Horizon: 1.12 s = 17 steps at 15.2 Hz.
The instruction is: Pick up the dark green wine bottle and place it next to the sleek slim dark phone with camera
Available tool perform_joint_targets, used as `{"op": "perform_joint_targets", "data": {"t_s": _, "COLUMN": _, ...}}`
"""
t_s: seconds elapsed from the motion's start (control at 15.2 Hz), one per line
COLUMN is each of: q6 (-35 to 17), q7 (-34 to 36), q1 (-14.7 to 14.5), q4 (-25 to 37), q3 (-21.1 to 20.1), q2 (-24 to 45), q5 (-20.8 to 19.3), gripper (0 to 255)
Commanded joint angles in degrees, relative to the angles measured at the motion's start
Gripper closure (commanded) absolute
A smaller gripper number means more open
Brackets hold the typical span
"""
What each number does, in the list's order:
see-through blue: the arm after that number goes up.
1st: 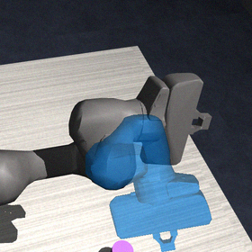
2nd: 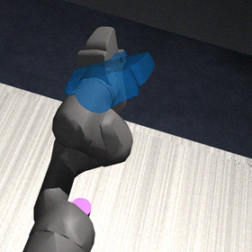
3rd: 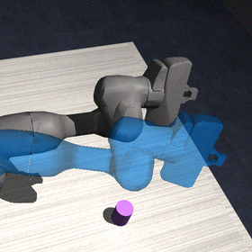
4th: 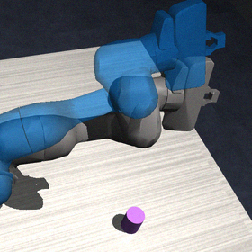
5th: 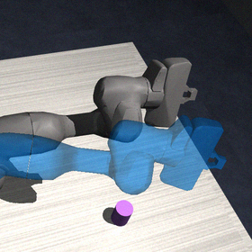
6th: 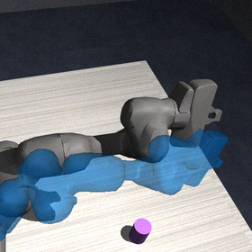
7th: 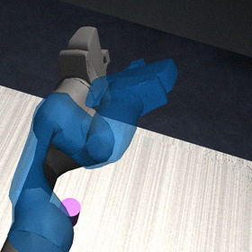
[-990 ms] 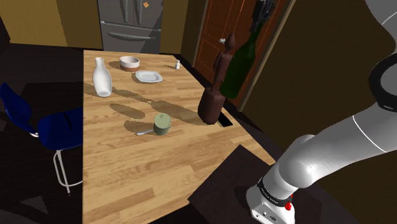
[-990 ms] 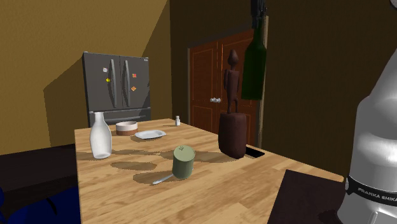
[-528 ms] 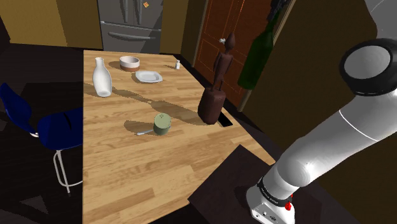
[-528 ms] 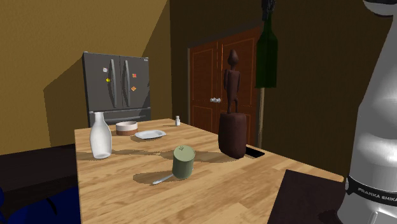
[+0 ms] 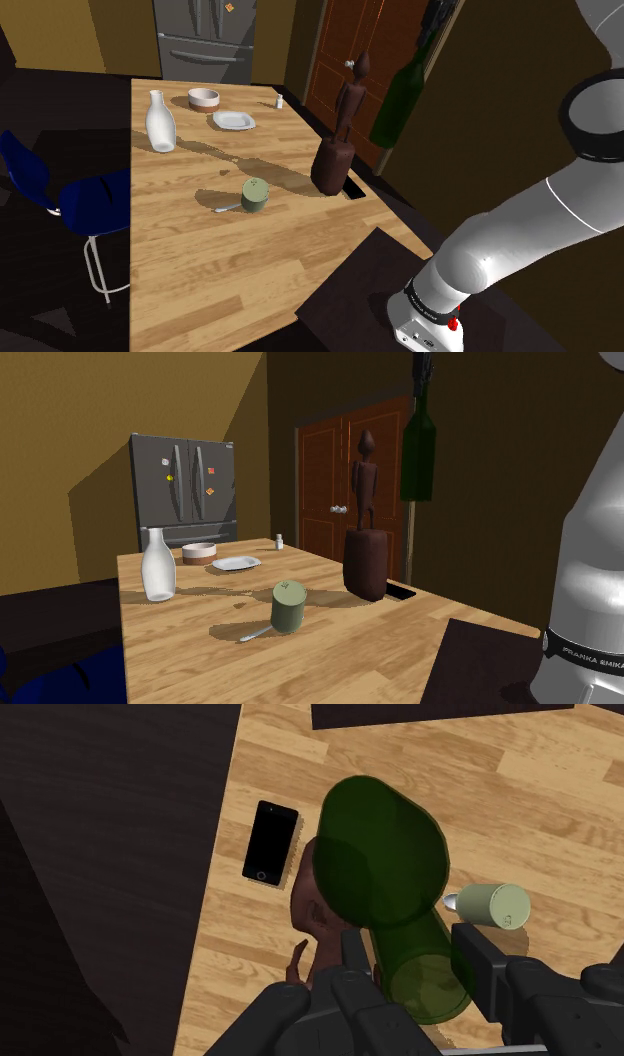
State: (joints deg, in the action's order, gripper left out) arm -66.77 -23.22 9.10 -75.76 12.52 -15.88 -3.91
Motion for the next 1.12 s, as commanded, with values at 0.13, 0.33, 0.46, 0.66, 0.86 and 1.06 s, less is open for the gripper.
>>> {"op": "perform_joint_targets", "data": {"t_s": 0.13, "q6": -3.9, "q7": 0.5, "q1": 0.1, "q4": -6.9, "q3": -0.4, "q2": -3.1, "q5": -0.5, "gripper": 255}}
{"op": "perform_joint_targets", "data": {"t_s": 0.33, "q6": -6.6, "q7": 0.9, "q1": 0.1, "q4": -11.5, "q3": -0.6, "q2": -5.0, "q5": -0.8, "gripper": 255}}
{"op": "perform_joint_targets", "data": {"t_s": 0.46, "q6": -8.3, "q7": 1.1, "q1": 0.2, "q4": -14.4, "q3": -0.7, "q2": -6.2, "q5": -1.0, "gripper": 255}}
{"op": "perform_joint_targets", "data": {"t_s": 0.66, "q6": -10.8, "q7": 1.3, "q1": 0.3, "q4": -18.5, "q3": -0.8, "q2": -7.9, "q5": -1.2, "gripper": 255}}
{"op": "perform_joint_targets", "data": {"t_s": 0.86, "q6": -13.2, "q7": 1.6, "q1": 0.4, "q4": -22.4, "q3": -0.9, "q2": -9.4, "q5": -1.4, "gripper": 255}}
{"op": "perform_joint_targets", "data": {"t_s": 1.06, "q6": -15.5, "q7": 1.8, "q1": 0.5, "q4": -26.1, "q3": -1.0, "q2": -10.8, "q5": -1.6, "gripper": 255}}
